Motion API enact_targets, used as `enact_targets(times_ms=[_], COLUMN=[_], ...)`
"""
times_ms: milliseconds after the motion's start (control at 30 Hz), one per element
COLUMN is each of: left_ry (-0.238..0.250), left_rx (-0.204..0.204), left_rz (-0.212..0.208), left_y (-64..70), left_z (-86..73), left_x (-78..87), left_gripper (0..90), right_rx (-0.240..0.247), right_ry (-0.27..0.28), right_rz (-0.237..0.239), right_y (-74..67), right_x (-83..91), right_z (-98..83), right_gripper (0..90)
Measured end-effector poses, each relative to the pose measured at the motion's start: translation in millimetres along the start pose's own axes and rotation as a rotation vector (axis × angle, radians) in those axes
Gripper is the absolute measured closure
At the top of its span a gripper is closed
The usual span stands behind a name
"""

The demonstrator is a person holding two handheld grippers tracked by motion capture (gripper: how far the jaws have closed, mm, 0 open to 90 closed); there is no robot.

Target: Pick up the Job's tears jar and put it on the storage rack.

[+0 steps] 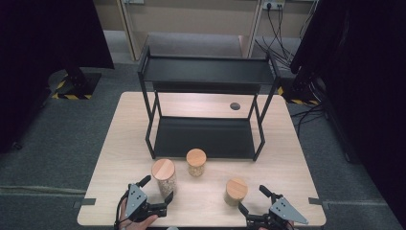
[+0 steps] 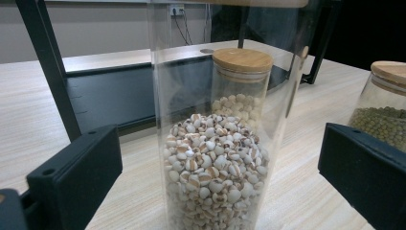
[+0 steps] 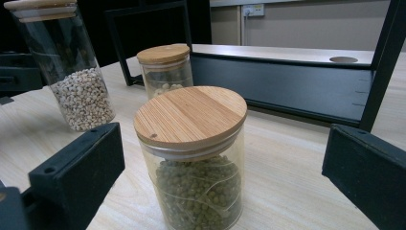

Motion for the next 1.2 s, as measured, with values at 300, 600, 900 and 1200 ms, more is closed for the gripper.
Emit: enact_targets(times_ms=[300,600,900,1200], left_ry=[-0.003,-0.001,-0.003,0.019], left_rx=[-0.007,0.001,-0.006,-0.026], left_rz=[-0.005,0.015,-0.003,-0.005], left_y=[3.6,0.1,-0.2,-0.3], left_z=[-0.2,3.0,5.4,3.6], left_x=[-6.4,-12.4,-18.7,-24.4], left_gripper=[1.2,3.4,9.6,24.5], right_rx=[-0.004,-0.016,-0.021,-0.023], right_ry=[0.003,0.005,0.002,0.002], right_rz=[-0.004,-0.007,-0.007,-0.004], right_y=[0.4,1.3,1.3,1.2], right_x=[0.1,0.2,-0.1,-0.2], right_z=[-0.1,-0.5,-0.7,-0.9], right_gripper=[0.9,1.0,1.0,1.3])
Point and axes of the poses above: each handheld gripper's, and its own axes: x roughly backward along the jaws, z roughly out of its top, y roughly to its right, the point moved 7 cm from there along -x, roughly forward along the jaws, and after that the axes turned 6 degrees about y, right-handed, at the moved point
